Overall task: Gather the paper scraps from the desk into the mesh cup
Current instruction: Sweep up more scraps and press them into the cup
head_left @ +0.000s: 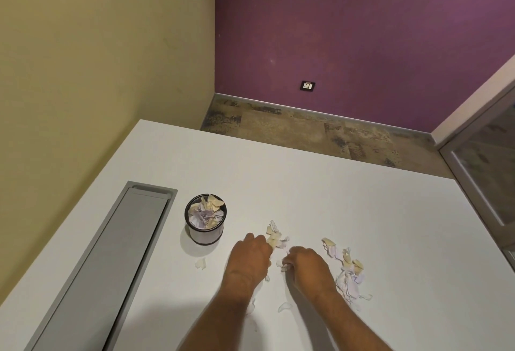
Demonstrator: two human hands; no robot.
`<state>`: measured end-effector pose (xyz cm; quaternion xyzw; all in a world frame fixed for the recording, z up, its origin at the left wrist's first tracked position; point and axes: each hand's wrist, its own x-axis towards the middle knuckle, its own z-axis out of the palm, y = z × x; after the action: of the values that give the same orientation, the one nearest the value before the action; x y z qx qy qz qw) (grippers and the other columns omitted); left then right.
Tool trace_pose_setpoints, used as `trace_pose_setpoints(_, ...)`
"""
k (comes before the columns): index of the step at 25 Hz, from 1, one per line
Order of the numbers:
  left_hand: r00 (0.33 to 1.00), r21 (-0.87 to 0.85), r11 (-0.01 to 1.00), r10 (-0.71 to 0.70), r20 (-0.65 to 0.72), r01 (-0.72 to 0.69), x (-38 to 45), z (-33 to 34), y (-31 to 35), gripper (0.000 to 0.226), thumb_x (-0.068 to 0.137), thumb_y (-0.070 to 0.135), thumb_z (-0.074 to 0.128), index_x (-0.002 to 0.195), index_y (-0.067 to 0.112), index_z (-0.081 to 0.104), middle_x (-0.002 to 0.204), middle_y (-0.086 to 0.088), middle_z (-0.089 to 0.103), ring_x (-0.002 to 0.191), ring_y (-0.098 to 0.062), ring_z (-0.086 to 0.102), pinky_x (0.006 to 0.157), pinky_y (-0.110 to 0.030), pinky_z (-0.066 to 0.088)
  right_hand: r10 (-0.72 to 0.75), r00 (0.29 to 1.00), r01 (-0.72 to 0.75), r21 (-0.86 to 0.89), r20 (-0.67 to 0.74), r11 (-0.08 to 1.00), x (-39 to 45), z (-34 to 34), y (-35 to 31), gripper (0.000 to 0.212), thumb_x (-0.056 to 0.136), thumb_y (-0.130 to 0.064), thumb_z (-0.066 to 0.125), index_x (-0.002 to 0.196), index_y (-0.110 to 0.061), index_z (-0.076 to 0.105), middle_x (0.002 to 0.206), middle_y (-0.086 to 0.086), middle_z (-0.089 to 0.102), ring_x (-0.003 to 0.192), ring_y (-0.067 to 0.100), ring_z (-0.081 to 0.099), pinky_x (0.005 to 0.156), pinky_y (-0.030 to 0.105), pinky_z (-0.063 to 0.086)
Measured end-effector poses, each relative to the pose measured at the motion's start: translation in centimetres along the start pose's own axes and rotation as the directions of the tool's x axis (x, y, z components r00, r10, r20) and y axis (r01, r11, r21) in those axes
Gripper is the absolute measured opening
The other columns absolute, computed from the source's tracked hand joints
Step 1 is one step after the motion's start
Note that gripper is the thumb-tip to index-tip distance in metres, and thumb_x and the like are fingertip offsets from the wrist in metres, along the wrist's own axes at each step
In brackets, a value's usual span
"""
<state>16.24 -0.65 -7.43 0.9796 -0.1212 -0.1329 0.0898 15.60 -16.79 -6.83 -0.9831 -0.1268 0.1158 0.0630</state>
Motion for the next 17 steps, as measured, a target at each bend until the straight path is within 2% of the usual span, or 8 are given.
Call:
trace_pose_setpoints(2, 0.999, -0.062, 0.997, -0.036, 0.002, 0.036, -0.6, 0.2, -0.4, 0.028, 0.094, 0.028, 0.058, 0.119, 0.015, 0.062, 0.117, -0.008, 0.059, 0.111, -0.027, 0.054, 0.088, -0.040, 0.048, -0.009, 1.000, 0.009, 0.002, 0.026, 1.000, -0.3, 0.3, 0.0, 0.022, 0.084, -0.014, 0.049, 0.086, -0.019, 0.071, 0.090, 0.000, 0.068, 0.083, 0.019, 0.064, 0.061, 0.022, 0.032)
trace_pose_setpoints(4, 0.998, -0.123, 0.990, -0.064, 0.021, 0.066, -1.0, 0.4, -0.5, 0.029, 0.092, 0.027, 0.061, 0.118, 0.015, 0.063, 0.118, -0.008, 0.061, 0.110, -0.027, 0.057, 0.090, -0.038, 0.050, 0.000, 0.999, -0.001, 0.030, 0.040, 1.000, -0.6, 0.4, -0.1, 0.023, 0.081, -0.012, 0.051, 0.086, -0.019, 0.072, 0.091, -0.001, 0.072, 0.085, 0.018, 0.065, 0.063, 0.022, 0.037)
trace_pose_setpoints(7, 0.994, -0.161, 0.981, -0.104, 0.033, 0.108, -1.6, 0.5, -0.4, 0.027, 0.091, 0.022, 0.058, 0.115, 0.014, 0.067, 0.116, -0.010, 0.066, 0.106, -0.030, 0.063, 0.091, -0.034, 0.050, 0.083, 0.997, -0.079, 0.238, -0.006, 0.968, -1.0, -0.2, -0.5, 0.033, 0.076, -0.002, 0.055, 0.090, -0.021, 0.078, 0.093, -0.006, 0.077, 0.086, 0.013, 0.069, 0.074, 0.021, 0.052)
trace_pose_setpoints(8, 0.993, -0.152, 0.982, -0.109, 0.037, 0.114, -1.9, 0.5, -0.5, 0.026, 0.091, 0.019, 0.058, 0.114, 0.013, 0.068, 0.115, -0.011, 0.067, 0.105, -0.031, 0.064, 0.090, -0.034, 0.050, 0.124, 0.992, -0.108, 0.337, -0.024, 0.935, -1.0, -0.7, -0.8, 0.034, 0.074, 0.000, 0.057, 0.086, -0.023, 0.080, 0.088, -0.007, 0.078, 0.080, 0.008, 0.070, 0.070, 0.018, 0.052)
trace_pose_setpoints(11, 0.991, -0.145, 0.981, -0.126, 0.041, 0.131, -3.1, 0.3, -0.9, 0.025, 0.089, 0.015, 0.056, 0.109, 0.012, 0.070, 0.111, -0.012, 0.071, 0.101, -0.031, 0.066, 0.089, -0.033, 0.052, 0.254, 0.967, -0.174, 0.689, -0.014, 0.703, -0.5, -2.4, -1.7, 0.032, 0.071, 0.006, 0.066, 0.073, -0.022, 0.081, 0.062, -0.009, 0.074, 0.053, 0.000, 0.064, 0.054, 0.013, 0.045)
trace_pose_setpoints(14, 0.988, -0.242, 0.959, -0.151, 0.008, 0.149, -4.8, -0.8, -1.3, 0.026, 0.085, 0.016, 0.054, 0.101, 0.013, 0.073, 0.104, -0.009, 0.074, 0.095, -0.029, 0.067, 0.085, -0.031, 0.055, 0.308, 0.951, -0.174, 0.888, 0.039, 0.425, 0.4, -4.3, -2.8, 0.019, 0.071, 0.002, 0.081, 0.075, -0.016, 0.081, 0.076, -0.004, 0.078, 0.066, 0.009, 0.071, 0.061, 0.023, 0.053)
trace_pose_setpoints(16, 0.983, -0.350, 0.927, -0.170, -0.066, 0.137, -6.0, -2.7, -1.4, 0.025, 0.082, 0.019, 0.055, 0.096, 0.015, 0.075, 0.098, -0.006, 0.075, 0.090, -0.025, 0.068, 0.079, -0.029, 0.055, 0.294, 0.953, -0.172, 0.929, 0.072, 0.328, 1.0, -5.0, -3.4, 0.017, 0.070, 0.001, 0.083, 0.079, -0.014, 0.081, 0.084, 0.000, 0.079, 0.067, 0.009, 0.070, 0.060, 0.022, 0.052)
trace_pose_setpoints(17, 0.975, -0.414, 0.903, -0.183, -0.123, 0.118, -6.6, -3.8, -1.5, 0.022, 0.082, 0.021, 0.057, 0.092, 0.016, 0.075, 0.093, -0.004, 0.076, 0.085, -0.022, 0.069, 0.075, -0.028, 0.056, 0.292, 0.953, -0.177, 0.932, 0.082, 0.317, 1.2, -5.1, -3.7, 0.018, 0.070, 0.001, 0.082, 0.080, -0.014, 0.081, 0.084, 0.001, 0.079, 0.064, 0.007, 0.068, 0.059, 0.021, 0.052)
